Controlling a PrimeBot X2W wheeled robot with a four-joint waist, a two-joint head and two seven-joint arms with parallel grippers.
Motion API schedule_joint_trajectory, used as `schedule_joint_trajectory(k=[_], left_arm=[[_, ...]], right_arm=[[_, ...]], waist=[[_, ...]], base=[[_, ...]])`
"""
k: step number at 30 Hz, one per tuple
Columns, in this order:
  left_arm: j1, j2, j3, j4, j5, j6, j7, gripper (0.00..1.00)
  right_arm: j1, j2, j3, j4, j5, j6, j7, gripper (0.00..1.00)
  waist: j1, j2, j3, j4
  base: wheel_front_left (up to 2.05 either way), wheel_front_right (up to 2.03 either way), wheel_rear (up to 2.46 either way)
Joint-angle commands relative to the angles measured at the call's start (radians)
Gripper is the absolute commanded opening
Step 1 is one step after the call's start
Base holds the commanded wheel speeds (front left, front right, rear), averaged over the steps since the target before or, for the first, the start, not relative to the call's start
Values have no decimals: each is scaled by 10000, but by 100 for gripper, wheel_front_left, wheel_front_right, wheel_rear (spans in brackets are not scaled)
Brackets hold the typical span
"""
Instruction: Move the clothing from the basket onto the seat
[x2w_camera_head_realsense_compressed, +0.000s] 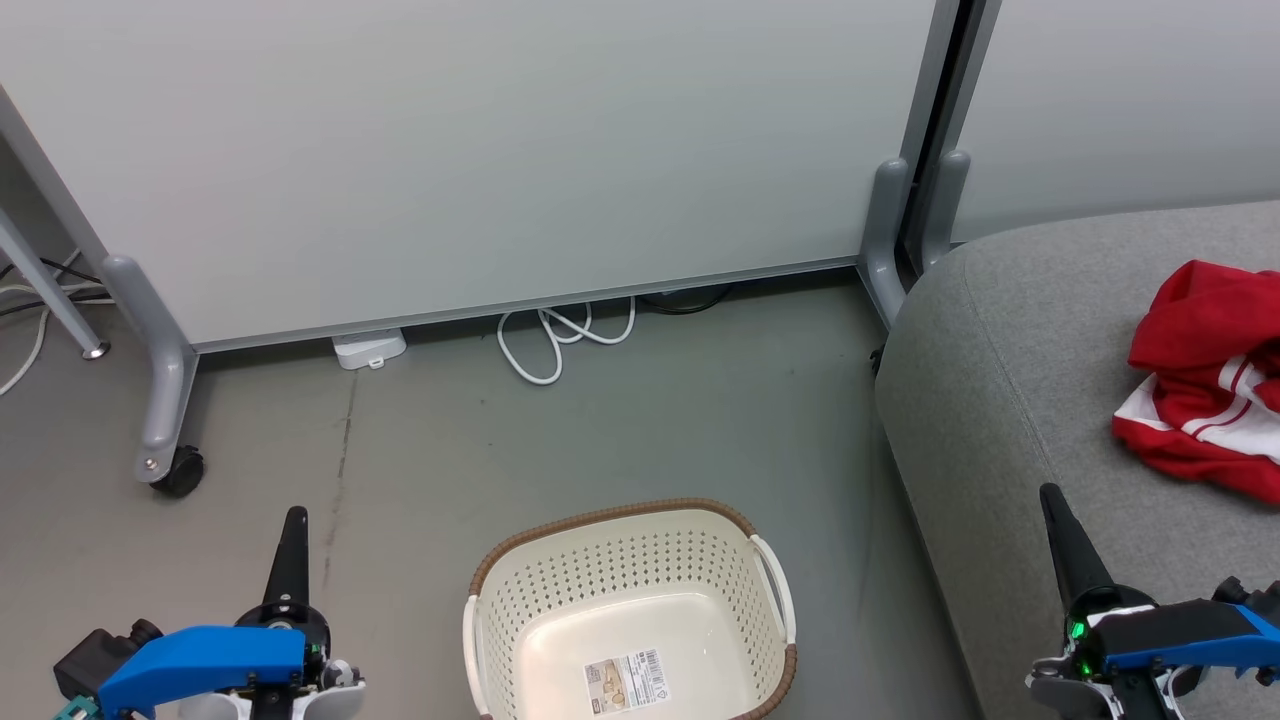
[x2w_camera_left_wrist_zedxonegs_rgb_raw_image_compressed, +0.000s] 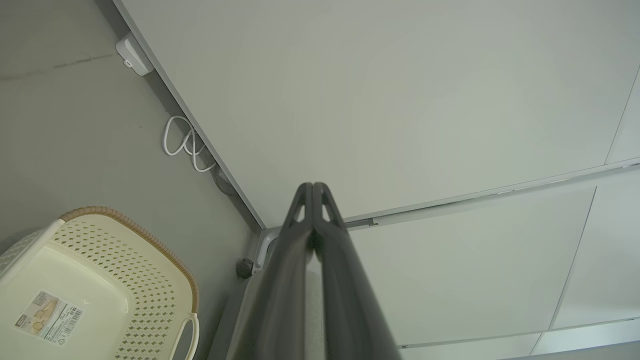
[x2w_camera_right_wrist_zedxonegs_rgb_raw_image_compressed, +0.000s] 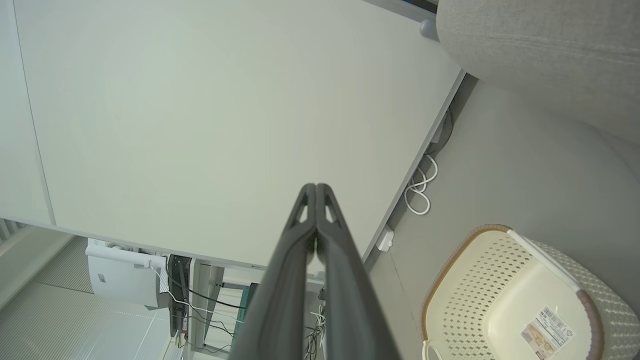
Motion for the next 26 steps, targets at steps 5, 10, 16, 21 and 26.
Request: schedule_joint_trajectory(k=[5,10,16,21,26], left_arm=[[-257,52,131,-137,-552,-22,165,0],[-300,50,180,-174,-936,-24,277,0],[-348,47,240,-221,-1364,-25,406,0],[-388,43,298,-256,-1717,-26,502,0],[-432,39,351,-286,-2050,-28,608,0]], right_arm=[[-212,22,-80,-97,604,3,125,0],[-251,30,-115,-101,989,3,185,0],[-271,37,-154,-107,1444,4,280,0],[-307,43,-189,-111,1796,4,343,0],[-333,49,-223,-116,2148,4,402,0]], waist=[[-1,0,5,-24],[-1,0,8,-44],[-1,0,13,-69],[-1,0,17,-90],[-1,0,21,-111]], base=[[0,0,0],[0,0,0],[0,0,0],[0,0,0],[0,0,0]])
